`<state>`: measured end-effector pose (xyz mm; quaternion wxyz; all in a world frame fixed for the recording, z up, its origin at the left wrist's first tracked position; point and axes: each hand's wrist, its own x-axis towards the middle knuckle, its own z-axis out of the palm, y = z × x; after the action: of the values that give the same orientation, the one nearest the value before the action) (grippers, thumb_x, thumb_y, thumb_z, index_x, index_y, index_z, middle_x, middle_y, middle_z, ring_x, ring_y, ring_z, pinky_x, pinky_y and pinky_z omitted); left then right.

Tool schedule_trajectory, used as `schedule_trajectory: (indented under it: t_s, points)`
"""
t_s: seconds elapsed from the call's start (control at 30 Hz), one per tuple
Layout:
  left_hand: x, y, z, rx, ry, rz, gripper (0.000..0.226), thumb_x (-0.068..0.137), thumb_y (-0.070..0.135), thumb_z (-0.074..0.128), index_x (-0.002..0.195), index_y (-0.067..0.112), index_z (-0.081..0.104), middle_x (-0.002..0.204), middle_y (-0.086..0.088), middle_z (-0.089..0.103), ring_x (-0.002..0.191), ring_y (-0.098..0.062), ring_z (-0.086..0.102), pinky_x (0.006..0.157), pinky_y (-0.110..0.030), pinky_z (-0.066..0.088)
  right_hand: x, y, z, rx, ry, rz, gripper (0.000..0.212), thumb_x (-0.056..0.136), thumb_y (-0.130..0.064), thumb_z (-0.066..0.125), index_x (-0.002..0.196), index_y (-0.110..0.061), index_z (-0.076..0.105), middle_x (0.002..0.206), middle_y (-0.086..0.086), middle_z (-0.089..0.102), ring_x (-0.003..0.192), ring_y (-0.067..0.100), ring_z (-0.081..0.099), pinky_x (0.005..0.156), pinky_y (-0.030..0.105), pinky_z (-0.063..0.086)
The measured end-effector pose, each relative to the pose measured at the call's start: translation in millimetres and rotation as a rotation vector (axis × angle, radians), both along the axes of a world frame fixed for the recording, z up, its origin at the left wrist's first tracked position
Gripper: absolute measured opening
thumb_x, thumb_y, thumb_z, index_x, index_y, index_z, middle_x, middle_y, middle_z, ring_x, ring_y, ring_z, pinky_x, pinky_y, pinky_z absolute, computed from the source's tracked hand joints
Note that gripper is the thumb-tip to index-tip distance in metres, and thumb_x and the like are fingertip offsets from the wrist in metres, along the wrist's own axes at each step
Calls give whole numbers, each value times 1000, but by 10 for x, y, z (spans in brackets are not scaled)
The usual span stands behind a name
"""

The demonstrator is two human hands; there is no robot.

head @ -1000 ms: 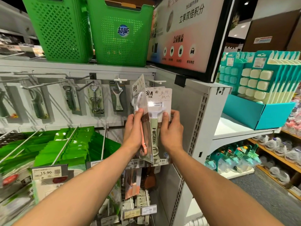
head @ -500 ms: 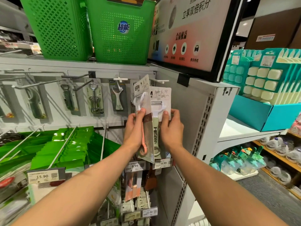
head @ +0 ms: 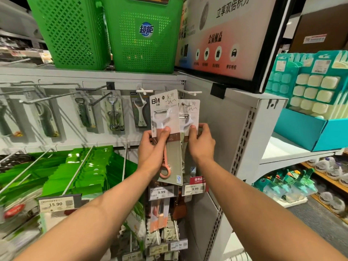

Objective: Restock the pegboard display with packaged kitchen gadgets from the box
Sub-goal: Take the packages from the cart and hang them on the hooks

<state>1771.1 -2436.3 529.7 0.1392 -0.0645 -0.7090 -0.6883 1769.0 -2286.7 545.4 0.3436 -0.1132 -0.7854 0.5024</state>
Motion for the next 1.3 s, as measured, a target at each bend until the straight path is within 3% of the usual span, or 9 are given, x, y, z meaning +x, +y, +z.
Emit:
schedule_trajectory:
  t_s: [0.1, 0.17, 0.27, 0.37, 0.5, 0.63, 0.87, 1.17, 1.3]
  points:
    - [42, -20, -26, -3, -25, -55, 66, 76, 82, 71, 115, 30, 57, 110, 7, 76, 105, -14, 72, 100, -44, 56, 103, -26, -20, -65, 79, -117, 25, 101, -31, 57, 123, -20, 59, 110, -2, 68, 101, 19, 64, 92, 34, 51]
    - [89, 0, -56, 2, -33, -90, 62, 78, 75, 76, 116, 30, 56, 112, 9, 76, 106, -11, 72, 101, -41, 56, 247, -57, -60, -138, 151, -86, 18, 104, -37, 54, 107, -22, 64, 95, -6, 70, 89, 11, 66, 82, 30, 52]
    - [190, 86, -80, -22, 16, -83, 59, 84, 62, 78, 125, 29, 52, 118, 15, 70, 111, -2, 66, 93, -25, 50, 499, -78, -131, -33, 129, 61, 38, 104, -57, 44, 93, -27, 64, 79, -7, 70, 74, 4, 63, 66, 24, 49]
    - [286, 153, -77, -17, 55, -96, 59, 86, 60, 75, 129, 29, 50, 122, 15, 69, 112, 2, 63, 90, -23, 47, 635, -109, -192, 128, 82, 158, 34, 103, -59, 45, 96, -32, 64, 75, -9, 68, 69, 7, 63, 64, 34, 52]
    - [347, 200, -25, -21, 65, -153, 56, 93, 68, 56, 133, 29, 51, 124, 18, 67, 113, 6, 61, 96, -27, 46, 675, -117, -218, 151, 94, 93, 28, 107, -52, 42, 97, -29, 56, 76, -11, 67, 69, 5, 63, 60, 31, 47]
    - [371, 237, 3, -65, 82, -149, 37, 110, 54, 39, 120, 23, 57, 106, 13, 69, 98, 5, 63, 85, -26, 47, 702, -80, -231, 125, 72, 40, 31, 107, -50, 40, 97, -24, 54, 76, -11, 66, 67, 4, 62, 57, 23, 42]
    - [310, 287, -23, -133, 135, -117, 29, 111, 46, 43, 119, 26, 62, 106, 18, 70, 96, 13, 64, 91, -30, 51, 720, 29, -218, 88, 33, 56, 32, 107, -48, 42, 98, -22, 57, 78, -11, 67, 71, -7, 61, 54, 10, 41]
    - [230, 273, -16, -154, 172, -150, 22, 111, 43, 46, 121, 33, 64, 111, 22, 71, 102, 16, 62, 86, -18, 46, 634, 82, -202, 80, -8, 90, 32, 108, -48, 40, 101, -22, 58, 82, -9, 68, 67, -3, 62, 55, 14, 38]
    - [169, 277, -30, -188, 187, -160, 19, 111, 42, 48, 119, 35, 64, 110, 22, 70, 102, 15, 62, 88, -20, 47, 583, 102, -200, 55, -20, 76, 32, 108, -46, 41, 102, -21, 60, 83, -10, 68, 70, 0, 62, 59, 18, 41]
